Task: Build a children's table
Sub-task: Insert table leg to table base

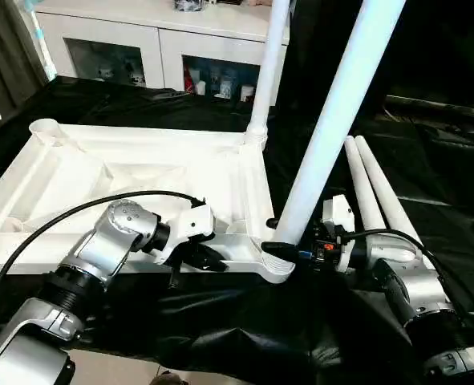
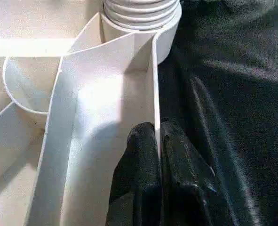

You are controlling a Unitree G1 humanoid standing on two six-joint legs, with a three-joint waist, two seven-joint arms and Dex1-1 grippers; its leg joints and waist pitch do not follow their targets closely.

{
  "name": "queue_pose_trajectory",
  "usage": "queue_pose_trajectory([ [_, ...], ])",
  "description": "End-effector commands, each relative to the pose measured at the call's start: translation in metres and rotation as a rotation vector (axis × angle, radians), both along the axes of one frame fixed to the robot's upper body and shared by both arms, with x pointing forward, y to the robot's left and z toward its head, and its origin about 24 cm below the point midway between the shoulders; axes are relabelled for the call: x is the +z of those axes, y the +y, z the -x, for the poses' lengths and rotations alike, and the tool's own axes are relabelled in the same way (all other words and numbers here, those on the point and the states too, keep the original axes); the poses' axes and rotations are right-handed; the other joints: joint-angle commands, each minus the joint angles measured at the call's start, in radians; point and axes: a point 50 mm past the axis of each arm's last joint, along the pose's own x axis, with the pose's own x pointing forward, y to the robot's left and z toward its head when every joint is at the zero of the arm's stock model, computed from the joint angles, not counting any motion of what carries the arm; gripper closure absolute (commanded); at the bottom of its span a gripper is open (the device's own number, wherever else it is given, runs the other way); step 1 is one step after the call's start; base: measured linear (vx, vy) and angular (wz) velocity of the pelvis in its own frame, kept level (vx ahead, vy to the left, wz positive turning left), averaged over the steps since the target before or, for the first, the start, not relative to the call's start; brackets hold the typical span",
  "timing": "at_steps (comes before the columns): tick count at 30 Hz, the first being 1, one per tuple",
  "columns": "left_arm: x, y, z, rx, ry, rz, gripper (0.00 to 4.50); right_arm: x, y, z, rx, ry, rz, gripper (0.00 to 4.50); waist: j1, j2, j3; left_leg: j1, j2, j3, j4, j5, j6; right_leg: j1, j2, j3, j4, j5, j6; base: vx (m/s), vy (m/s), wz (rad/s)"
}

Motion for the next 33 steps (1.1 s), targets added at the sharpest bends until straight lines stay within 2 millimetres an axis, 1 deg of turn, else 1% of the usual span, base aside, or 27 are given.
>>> queue_pose_trajectory([
  [1, 0.024, -0.005, -0.009, -0.028, -0.087, 0.066, 4.5, -0.046, -0.022, 0.017, -0.091, 0.207, 0.142, 2.59, -0.001, 0.015, -0.059, 0.02, 0.032, -0.012, -0.079, -0.344, 0.002, 0.04, -0.086, 0.047, -0.088, -0.377, -0.179, 0.0, 0.0, 0.0],
  [3, 0.023, -0.006, -0.014, 0.032, -0.109, 0.064, 4.5, -0.047, -0.023, 0.011, -0.172, 0.196, 0.122, 2.59, -0.002, 0.014, -0.056, 0.022, 0.032, -0.013, -0.08, -0.367, -0.002, 0.037, -0.087, 0.046, -0.094, -0.42, -0.171, 0.0, 0.0, 0.0],
  [5, 0.022, -0.006, -0.017, 0.082, -0.114, 0.07, 4.5, -0.047, -0.024, 0.006, -0.253, 0.19, 0.102, 2.59, -0.007, 0.014, -0.048, 0.029, 0.028, -0.015, -0.08, -0.415, -0.013, 0.03, -0.089, 0.041, -0.106, -0.523, -0.148, 0.0, 0.0, 0.0],
  [6, 0.021, -0.008, -0.022, 0.152, -0.119, 0.077, 4.5, -0.049, -0.026, -0.003, -0.395, 0.182, 0.085, 2.59, -0.011, 0.011, -0.049, 0.034, 0.028, -0.019, -0.079, -0.436, -0.023, 0.029, -0.093, 0.037, -0.111, -0.59, -0.124, 0.0, 0.0, 0.0],
  [7, 0.02, -0.009, -0.024, 0.199, -0.121, 0.08, 4.5, -0.05, -0.027, -0.008, -0.476, 0.178, 0.072, 2.59, -0.017, 0.016, -0.044, 0.038, 0.024, -0.025, -0.078, -0.463, -0.027, 0.025, -0.094, 0.028, -0.124, -0.656, -0.1, 0.0, 0.0, 0.0],
  [8, 0.02, -0.011, -0.027, 0.242, -0.126, 0.08, 4.5, -0.052, -0.027, -0.012, -0.55, 0.18, 0.063, 2.59, -0.021, 0.015, -0.045, 0.036, 0.025, -0.026, -0.077, -0.471, -0.03, 0.026, -0.096, 0.026, -0.127, -0.677, -0.089, -0.053, 0.012, -0.11],
  [9, 0.019, -0.012, -0.028, 0.261, -0.132, 0.078, 4.5, -0.053, -0.027, -0.013, -0.586, 0.184, 0.066, 2.59, -0.027, 0.015, -0.044, 0.034, 0.024, -0.031, -0.078, -0.485, -0.033, 0.03, -0.097, 0.015, -0.133, -0.701, -0.071, -0.051, 0.022, -0.14],
  [10, 0.017, -0.016, -0.033, 0.344, -0.15, 0.067, 4.5, -0.057, -0.023, -0.02, -0.703, 0.197, 0.056, 2.59, -0.032, 0.021, -0.044, 0.037, 0.025, -0.034, -0.08, -0.507, -0.032, 0.032, -0.096, 0.004, -0.141, -0.709, -0.059, -0.051, 0.022, -0.14],
  [11, 0.017, -0.016, -0.033, 0.344, -0.15, 0.067, 4.5, -0.057, -0.023, -0.02, -0.703, 0.197, 0.056, 2.59, -0.037, 0.028, -0.041, 0.043, 0.027, -0.036, -0.081, -0.531, -0.034, 0.029, -0.096, -0.005, -0.145, -0.699, -0.062, -0.051, 0.028, -0.11],
  [12, 0.015, -0.018, -0.035, 0.385, -0.157, 0.061, 4.5, -0.058, -0.02, -0.022, -0.753, 0.205, 0.047, 2.59, -0.048, 0.034, -0.037, 0.058, 0.03, -0.041, -0.08, -0.601, -0.032, 0.032, -0.09, -0.04, -0.164, -0.7, -0.045, -0.059, 0.042, -0.11],
  [13, 0.013, -0.021, -0.039, 0.462, -0.159, 0.048, 4.5, -0.06, -0.015, -0.026, -0.819, 0.207, 0.07, 2.59, -0.052, 0.044, -0.034, 0.062, 0.035, -0.045, -0.083, -0.647, -0.033, 0.035, -0.088, -0.057, -0.168, -0.676, -0.041, -0.059, 0.042, -0.11],
  [14, 0.01, -0.027, -0.044, 0.535, -0.16, 0.03, 4.5, -0.062, -0.006, -0.03, -0.889, 0.214, 0.081, 2.59, -0.042, 0.077, -0.026, -0.014, 0.089, -0.061, -0.172, -0.831, -0.048, 0.113, -0.058, -0.07, -0.027, -0.455, -0.065, -0.101, 0.048, -0.16],
  [15, 0.008, -0.032, -0.046, 0.575, -0.163, 0.015, 4.5, -0.063, 0.0, -0.033, -0.933, 0.216, 0.091, 2.59, -0.019, 0.072, -0.031, -0.059, 0.102, -0.052, -0.205, -0.877, -0.05, 0.14, -0.048, -0.049, 0.089, -0.289, -0.076, -0.111, 0.007, -0.02],
  [16, 0.005, -0.044, -0.05, 0.645, -0.189, -0.006, 4.5, -0.065, 0.013, -0.038, -1.016, 0.239, 0.112, 2.59, 0.02, 0.067, -0.027, -0.037, 0.08, 0.011, -0.223, -0.894, -0.038, 0.092, -0.021, -0.031, 0.116, -0.193, -0.072, -0.111, 0.007, -0.02],
  [17, 0.005, -0.045, -0.051, 0.649, -0.191, -0.007, 4.5, -0.065, 0.015, -0.038, -1.023, 0.241, 0.114, 2.59, -0.005, -0.017, -0.041, 0.08, 0.022, 0.0, -0.087, -0.678, -0.049, -0.004, -0.09, 0.047, -0.049, -0.642, -0.034, 0.017, -0.089, 0.13],
  [18, 0.005, -0.053, -0.052, 0.675, -0.2, -0.004, 4.5, -0.065, 0.022, -0.041, -1.061, 0.245, 0.125, 2.59, -0.005, -0.018, -0.009, 0.143, -0.021, 0.001, 0.068, -0.517, -0.045, -0.087, -0.15, 0.017, -0.186, -1.007, -0.015, 0.044, -0.106, -0.09],
  [19, 0.005, -0.06, -0.053, 0.701, -0.215, -0.006, 4.5, -0.064, 0.029, -0.043, -1.083, 0.258, 0.117, 2.59, 0.004, -0.017, -0.029, 0.043, -0.009, -0.022, 0.075, -0.225, 0.004, 0.013, -0.212, 0.067, -0.17, -1.142, 0.01, 0.044, -0.106, -0.09],
  [20, 0.005, -0.06, -0.053, 0.701, -0.215, -0.006, 4.5, -0.064, 0.029, -0.043, -1.083, 0.258, 0.117, 2.59, 0.015, -0.001, -0.03, 0.002, 0.005, -0.039, 0.032, -0.185, 0.003, 0.063, -0.216, 0.072, -0.139, -1.038, 0.003, 0.053, -0.001, -0.34],
  [21, 0.005, -0.06, -0.053, 0.701, -0.215, -0.006, 4.5, -0.064, 0.029, -0.043, -1.083, 0.258, 0.117, 2.59, 0.022, 0.015, -0.044, 0.006, 0.021, -0.045, -0.047, -0.222, -0.022, 0.065, -0.145, 0.029, -0.103, -0.777, -0.008, 0.061, 0.018, -0.15],
  [22, 0.005, -0.06, -0.053, 0.701, -0.215, -0.006, 4.5, -0.064, 0.029, -0.043, -1.083, 0.258, 0.117, 2.59, 0.009, 0.026, -0.056, 0.026, 0.034, -0.048, -0.07, -0.266, -0.037, 0.049, -0.1, 0.02, -0.069, -0.445, -0.064, 0.061, 0.018, -0.15],
  [23, 0.005, -0.06, -0.053, 0.701, -0.215, -0.006, 4.5, -0.064, 0.029, -0.043, -1.083, 0.258, 0.117, 2.59, 0.007, 0.027, -0.06, 0.028, 0.034, -0.044, -0.074, -0.254, -0.034, 0.052, -0.097, 0.021, -0.062, -0.315, -0.096, 0.0, 0.0, 0.0],
  [24, 0.005, -0.06, -0.053, 0.701, -0.215, -0.006, 4.5, -0.064, 0.029, -0.043, -1.083, 0.258, 0.117, 2.59, 0.002, 0.024, -0.056, 0.026, 0.034, -0.038, -0.083, -0.258, -0.02, 0.058, -0.095, 0.021, -0.059, -0.204, -0.146, 0.0, 0.0, 0.0],
  [25, 0.005, -0.06, -0.053, 0.701, -0.215, -0.006, 4.5, -0.064, 0.029, -0.043, -1.083, 0.258, 0.117, 2.59, -0.005, 0.024, -0.041, 0.028, 0.027, -0.032, -0.088, -0.372, -0.019, 0.053, -0.094, 0.016, -0.079, -0.353, -0.142, 0.0, 0.0, 0.0],
  [27, 0.005, -0.06, -0.053, 0.701, -0.215, -0.006, 4.5, -0.064, 0.029, -0.043, -1.083, 0.258, 0.117, 2.59, -0.005, 0.02, -0.047, 0.039, 0.022, -0.032, -0.085, -0.424, -0.019, 0.046, -0.105, 0.018, -0.099, -0.481, -0.116, 0.0, 0.0, 0.0],
  [29, 0.005, -0.06, -0.053, 0.701, -0.215, -0.006, 4.5, -0.064, 0.029, -0.043, -1.083, 0.258, 0.117, 2.59, -0.01, 0.021, -0.044, 0.032, 0.024, -0.033, -0.088, -0.411, -0.013, 0.044, -0.106, 0.019, -0.105, -0.501, -0.105, 0.0, 0.0, 0.0],
  [31, 0.005, -0.06, -0.053, 0.701, -0.215, -0.006, 4.5, -0.064, 0.029, -0.043, -1.083, 0.258, 0.117, 2.59, -0.011, 0.021, -0.044, 0.035, 0.024, -0.032, -0.089, -0.409, -0.01, 0.041, -0.107, 0.019, -0.108, -0.511, -0.101, 0.0, 0.0, 0.0],
  [33, 0.005, -0.06, -0.053, 0.701, -0.215, -0.006, 4.5, -0.064, 0.029, -0.043, -1.083, 0.258, 0.117, 2.59, -0.012, 0.019, -0.044, 0.031, 0.024, -0.032, -0.091, -0.4, -0.007, 0.043, -0.108, 0.019, -0.11, -0.517, -0.098, 0.0, 0.0, 0.0],
])
